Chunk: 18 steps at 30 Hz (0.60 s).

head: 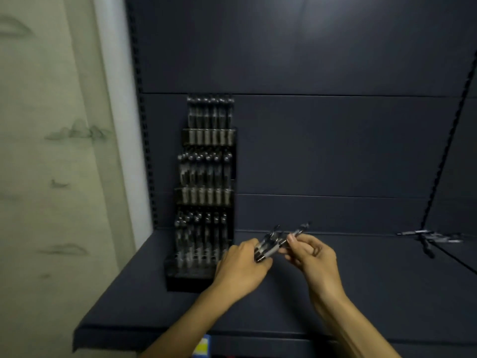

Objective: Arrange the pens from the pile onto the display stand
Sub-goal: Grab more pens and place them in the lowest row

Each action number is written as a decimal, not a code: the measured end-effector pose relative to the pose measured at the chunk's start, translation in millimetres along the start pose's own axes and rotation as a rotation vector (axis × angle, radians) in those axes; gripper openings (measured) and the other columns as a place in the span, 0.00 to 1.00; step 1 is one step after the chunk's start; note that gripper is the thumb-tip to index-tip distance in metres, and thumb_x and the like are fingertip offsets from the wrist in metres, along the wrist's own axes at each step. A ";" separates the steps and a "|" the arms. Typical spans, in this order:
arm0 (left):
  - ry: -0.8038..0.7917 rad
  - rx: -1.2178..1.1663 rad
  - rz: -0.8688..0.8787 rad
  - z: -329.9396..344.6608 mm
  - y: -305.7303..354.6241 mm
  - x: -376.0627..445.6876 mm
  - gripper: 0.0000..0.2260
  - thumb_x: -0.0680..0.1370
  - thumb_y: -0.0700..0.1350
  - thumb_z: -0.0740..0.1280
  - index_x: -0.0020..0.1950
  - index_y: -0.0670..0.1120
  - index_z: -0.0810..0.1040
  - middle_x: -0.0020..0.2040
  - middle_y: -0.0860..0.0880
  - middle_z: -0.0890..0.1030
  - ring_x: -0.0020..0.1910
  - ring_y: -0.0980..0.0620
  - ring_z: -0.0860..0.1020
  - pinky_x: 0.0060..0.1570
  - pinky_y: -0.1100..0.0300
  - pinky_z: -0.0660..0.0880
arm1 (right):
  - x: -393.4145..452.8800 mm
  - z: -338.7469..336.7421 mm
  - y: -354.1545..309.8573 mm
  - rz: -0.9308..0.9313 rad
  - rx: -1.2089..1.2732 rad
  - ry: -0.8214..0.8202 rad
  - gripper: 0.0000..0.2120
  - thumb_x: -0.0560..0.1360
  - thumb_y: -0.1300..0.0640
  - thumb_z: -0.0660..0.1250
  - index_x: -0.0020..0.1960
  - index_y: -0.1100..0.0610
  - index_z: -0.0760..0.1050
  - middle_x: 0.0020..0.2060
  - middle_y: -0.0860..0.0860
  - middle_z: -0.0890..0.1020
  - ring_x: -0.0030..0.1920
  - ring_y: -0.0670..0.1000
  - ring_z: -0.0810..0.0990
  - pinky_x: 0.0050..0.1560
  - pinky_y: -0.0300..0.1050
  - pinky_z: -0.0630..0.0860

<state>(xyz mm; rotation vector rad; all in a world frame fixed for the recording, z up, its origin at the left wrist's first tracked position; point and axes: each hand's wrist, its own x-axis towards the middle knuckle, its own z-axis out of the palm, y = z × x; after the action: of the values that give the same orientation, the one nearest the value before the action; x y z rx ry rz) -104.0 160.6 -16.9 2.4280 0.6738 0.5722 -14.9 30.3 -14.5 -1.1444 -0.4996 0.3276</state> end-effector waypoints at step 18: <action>0.088 -0.001 0.002 -125.7 -130.7 -20.9 0.07 0.80 0.55 0.64 0.47 0.54 0.77 0.44 0.55 0.82 0.45 0.50 0.80 0.47 0.50 0.78 | -3.9 128.7 34.3 -0.339 -0.360 0.195 0.02 0.78 0.57 0.71 0.48 0.55 0.80 0.39 0.50 0.86 0.43 0.47 0.86 0.48 0.43 0.80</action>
<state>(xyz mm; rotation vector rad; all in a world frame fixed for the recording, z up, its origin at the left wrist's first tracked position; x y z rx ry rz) -229.9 292.2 -5.8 2.4141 0.7071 0.6827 -86.9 142.1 -5.4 -1.3955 -0.5829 -0.1754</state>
